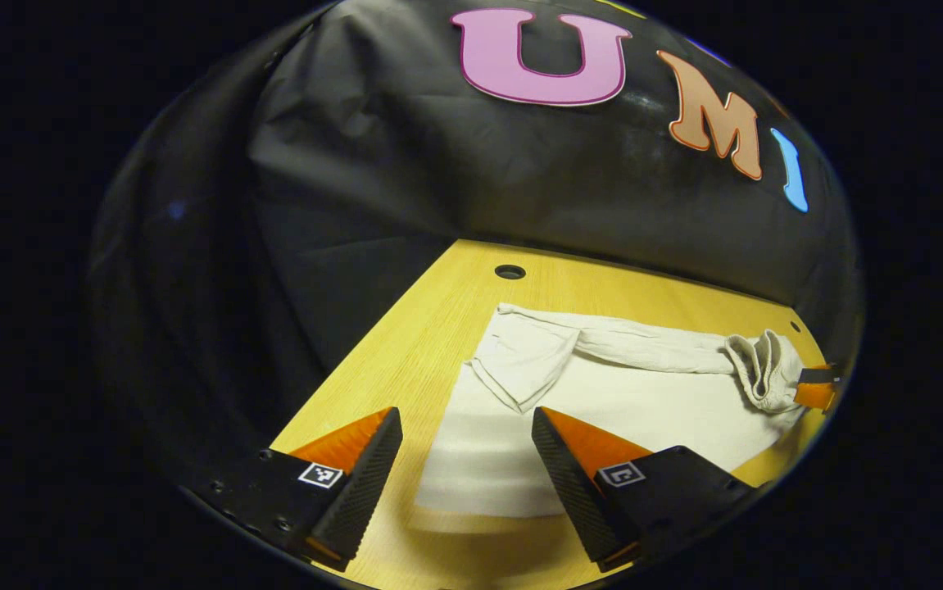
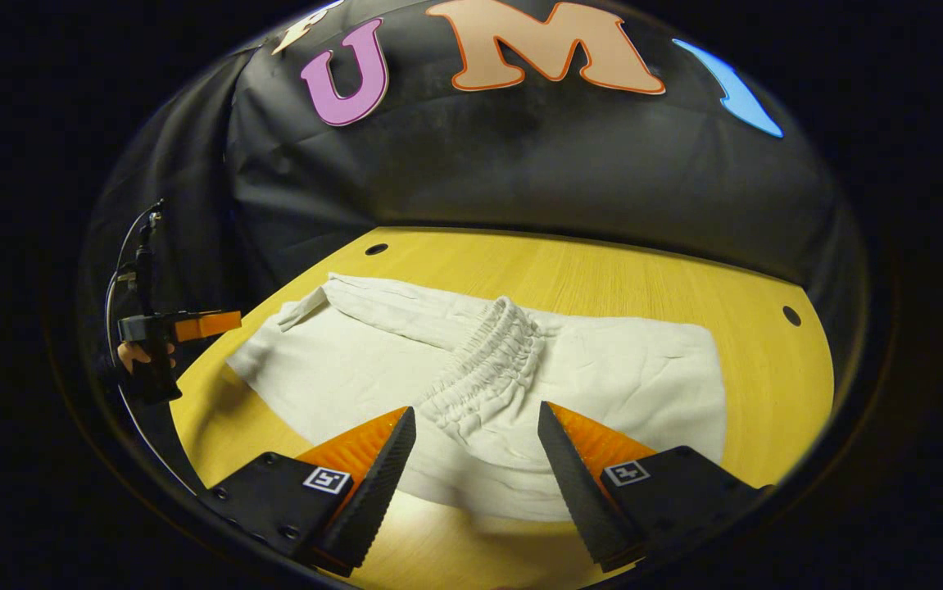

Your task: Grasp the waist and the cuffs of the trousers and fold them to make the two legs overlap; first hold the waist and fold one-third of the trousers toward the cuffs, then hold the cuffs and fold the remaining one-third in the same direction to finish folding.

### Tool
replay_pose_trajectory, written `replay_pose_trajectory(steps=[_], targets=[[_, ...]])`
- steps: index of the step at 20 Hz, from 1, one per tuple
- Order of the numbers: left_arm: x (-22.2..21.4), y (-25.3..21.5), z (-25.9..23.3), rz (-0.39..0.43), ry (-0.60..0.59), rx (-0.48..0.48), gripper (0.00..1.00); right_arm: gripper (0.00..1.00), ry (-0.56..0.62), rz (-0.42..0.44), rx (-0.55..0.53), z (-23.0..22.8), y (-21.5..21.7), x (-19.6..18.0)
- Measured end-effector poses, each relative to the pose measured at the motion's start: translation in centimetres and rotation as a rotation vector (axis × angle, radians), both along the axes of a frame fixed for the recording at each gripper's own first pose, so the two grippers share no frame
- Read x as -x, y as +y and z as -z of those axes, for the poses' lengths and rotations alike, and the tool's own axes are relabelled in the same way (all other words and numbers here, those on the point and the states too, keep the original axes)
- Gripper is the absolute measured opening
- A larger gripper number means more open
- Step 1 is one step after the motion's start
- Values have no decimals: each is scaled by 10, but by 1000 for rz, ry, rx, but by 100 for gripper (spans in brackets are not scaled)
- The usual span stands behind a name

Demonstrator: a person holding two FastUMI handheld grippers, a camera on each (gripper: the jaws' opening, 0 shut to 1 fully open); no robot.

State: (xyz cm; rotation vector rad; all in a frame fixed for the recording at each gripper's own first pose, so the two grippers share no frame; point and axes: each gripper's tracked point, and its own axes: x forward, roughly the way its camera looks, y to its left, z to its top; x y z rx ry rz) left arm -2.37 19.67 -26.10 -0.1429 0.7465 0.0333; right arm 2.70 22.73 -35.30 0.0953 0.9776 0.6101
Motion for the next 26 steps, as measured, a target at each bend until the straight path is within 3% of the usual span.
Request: replay_pose_trajectory(steps=[2, 3, 9, 10, 11, 12, 16, 18, 20, 21, 24, 25, 26], targets=[[-12, -2, 18, 7, 22, 20, 96, 92, 12, 8, 27, 5, -7, 4], [-16, 1, 26, 5, 33, 13, 95, 97, 20, 13, 41, 9, -10, 7], [-19, -7, 44, 69, 87, -21, 95, 97, 20, 21, 83, 14, -23, 8], [-16, -10, 48, 80, 108, -24, 95, 92, 20, 25, 88, 13, -24, 7], [-15, -10, 47, 86, 122, -43, 96, 97, 23, 28, 91, 13, -25, 7], [-18, -12, 48, 91, 110, -46, 96, 92, 25, 33, 92, 13, -26, 6], [-17, -11, 48, 85, 115, -40, 97, 92, 16, 37, 97, 11, -31, 5], [-17, -11, 45, 78, 117, -34, 92, 92, 17, 30, 99, 10, -32, 5], [-18, -28, 49, 102, 124, -19, 80, 92, 15, 25, 100, 10, -32, 6], [-19, -33, 49, 101, 118, -15, 58, 92, 15, 24, 97, 10, -32, 7], [-22, -42, 47, 74, 100, 23, 31, 97, 15, 31, 85, 6, -32, 5], [-23, -43, 46, 52, 92, 41, 16, 92, 11, 34, 82, 5, -33, 4], [-25, -44, 45, 37, 83, 52, 8, 92, 7, 37, 82, 4, -34, 2]])
